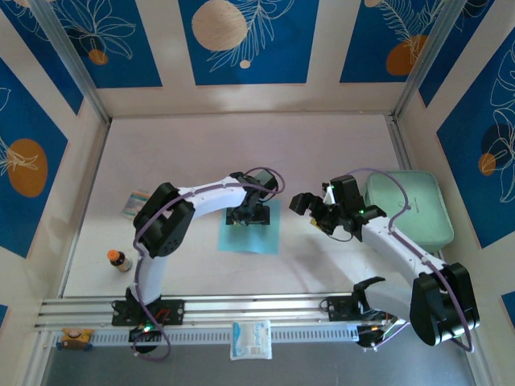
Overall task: Fold a paper plane with a square sheet of paper (pick it up from the middle)
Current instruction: First fold the square sheet of paper in half at the center of the table.
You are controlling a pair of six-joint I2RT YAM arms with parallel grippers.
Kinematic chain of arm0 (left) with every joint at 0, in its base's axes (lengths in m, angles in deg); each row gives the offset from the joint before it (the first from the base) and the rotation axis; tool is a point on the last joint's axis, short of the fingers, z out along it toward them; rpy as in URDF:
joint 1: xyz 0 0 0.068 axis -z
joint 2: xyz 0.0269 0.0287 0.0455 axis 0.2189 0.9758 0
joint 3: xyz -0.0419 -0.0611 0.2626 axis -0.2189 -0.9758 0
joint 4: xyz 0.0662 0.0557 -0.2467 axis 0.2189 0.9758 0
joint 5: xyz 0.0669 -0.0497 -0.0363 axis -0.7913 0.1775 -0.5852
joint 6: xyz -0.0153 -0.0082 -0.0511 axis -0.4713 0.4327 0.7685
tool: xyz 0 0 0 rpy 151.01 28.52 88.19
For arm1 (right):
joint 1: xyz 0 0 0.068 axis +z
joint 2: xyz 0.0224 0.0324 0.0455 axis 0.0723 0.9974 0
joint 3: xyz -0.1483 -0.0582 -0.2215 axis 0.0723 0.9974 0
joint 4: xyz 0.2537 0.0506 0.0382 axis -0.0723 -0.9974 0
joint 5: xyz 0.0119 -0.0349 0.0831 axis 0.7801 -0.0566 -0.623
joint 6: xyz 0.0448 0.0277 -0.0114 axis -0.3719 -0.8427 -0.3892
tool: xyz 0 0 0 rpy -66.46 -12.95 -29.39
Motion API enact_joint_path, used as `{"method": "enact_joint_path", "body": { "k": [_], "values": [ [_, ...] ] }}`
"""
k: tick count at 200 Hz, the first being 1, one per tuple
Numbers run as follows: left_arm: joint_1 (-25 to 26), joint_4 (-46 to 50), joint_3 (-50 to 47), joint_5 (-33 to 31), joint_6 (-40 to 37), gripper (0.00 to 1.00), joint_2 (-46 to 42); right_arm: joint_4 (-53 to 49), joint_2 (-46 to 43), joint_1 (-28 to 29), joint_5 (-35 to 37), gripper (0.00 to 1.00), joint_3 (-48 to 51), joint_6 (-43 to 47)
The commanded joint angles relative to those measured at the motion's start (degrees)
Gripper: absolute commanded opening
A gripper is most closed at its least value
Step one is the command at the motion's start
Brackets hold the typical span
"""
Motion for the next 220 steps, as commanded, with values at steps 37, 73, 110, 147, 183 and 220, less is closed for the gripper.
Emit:
{"method": "enact_joint_path", "body": {
  "k": [37, 73, 110, 147, 183, 220],
  "values": [
    [0.98, -0.86, -1.78, 0.54, -1.57, 0.76, 1.20, -0.01, -0.52, 0.84, -0.16, 0.99, 0.22, -0.65],
    [0.93, -4.91, -3.88, 2.77, -3.06, 0.61, -1.82, -0.42, -0.55, 1.35, 0.74, 0.99, -0.27, -2.18],
    [0.84, -5.24, -3.95, 3.53, -3.76, 0.52, -3.18, -0.76, -0.17, 2.73, 2.06, 0.99, -0.72, -3.35],
    [0.64, -9.17, -6.29, 5.77, -5.02, 0.39, -6.20, -2.46, 0.57, 3.13, 4.09, 0.99, -1.84, -5.18],
    [0.13, -14.47, -9.88, 8.41, -4.77, 0.28, -9.62, -4.18, 1.16, 3.20, 5.85, 0.99, -2.84, -6.55],
    [-1.58, -19.57, -12.64, 14.19, -2.69, 0.29, -12.66, -5.95, 0.97, 3.08, 7.61, 0.99, -3.55, -7.76]
  ]
}}
